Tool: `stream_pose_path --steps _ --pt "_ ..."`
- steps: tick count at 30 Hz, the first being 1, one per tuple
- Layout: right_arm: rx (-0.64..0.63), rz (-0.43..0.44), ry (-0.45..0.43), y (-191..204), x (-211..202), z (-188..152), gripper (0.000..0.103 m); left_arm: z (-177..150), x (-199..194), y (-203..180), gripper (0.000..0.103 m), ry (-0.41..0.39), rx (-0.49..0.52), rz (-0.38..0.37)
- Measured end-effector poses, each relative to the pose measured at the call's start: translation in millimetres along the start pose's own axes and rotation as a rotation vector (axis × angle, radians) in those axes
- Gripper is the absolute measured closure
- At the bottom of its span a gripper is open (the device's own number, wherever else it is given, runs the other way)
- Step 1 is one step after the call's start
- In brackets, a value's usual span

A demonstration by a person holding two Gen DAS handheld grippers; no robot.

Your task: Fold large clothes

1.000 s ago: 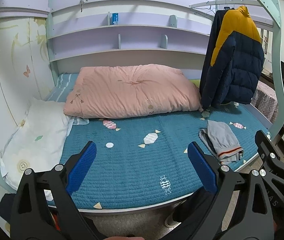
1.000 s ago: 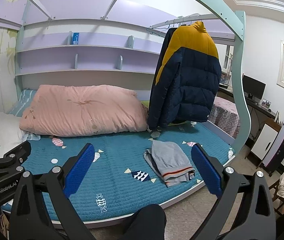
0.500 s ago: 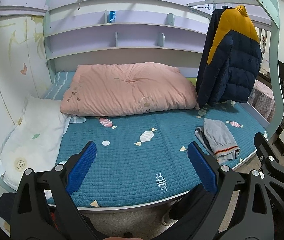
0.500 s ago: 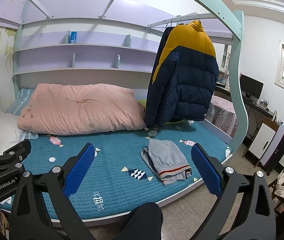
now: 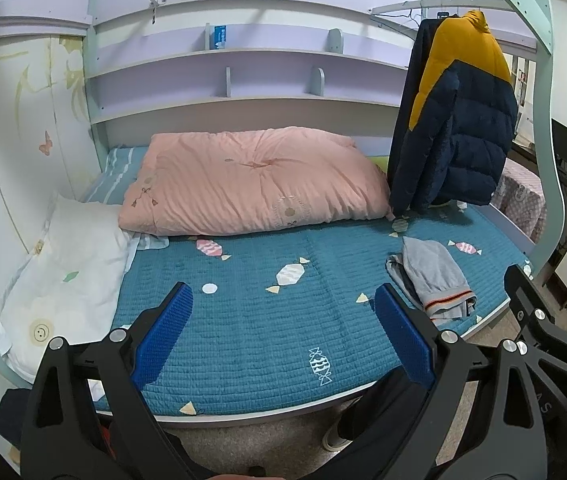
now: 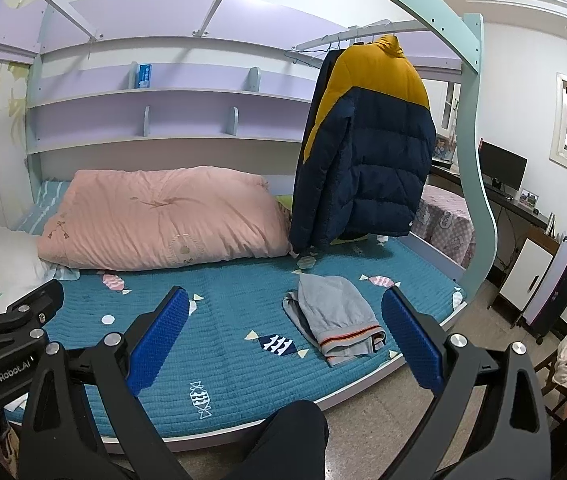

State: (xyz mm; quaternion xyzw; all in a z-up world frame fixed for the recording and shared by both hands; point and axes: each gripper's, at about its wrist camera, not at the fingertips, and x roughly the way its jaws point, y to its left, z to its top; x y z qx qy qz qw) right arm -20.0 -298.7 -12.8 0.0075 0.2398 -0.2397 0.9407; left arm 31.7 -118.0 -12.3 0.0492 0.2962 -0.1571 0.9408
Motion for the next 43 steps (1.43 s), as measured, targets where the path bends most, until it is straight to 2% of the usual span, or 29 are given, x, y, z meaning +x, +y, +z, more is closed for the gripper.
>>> stream_pose_path --steps 43 --pt "0.035 -0.016 0.016 8.0 -10.0 -1.2 0.009 0.9 -1.9 7.0 0.01 0.011 0.015 -0.019"
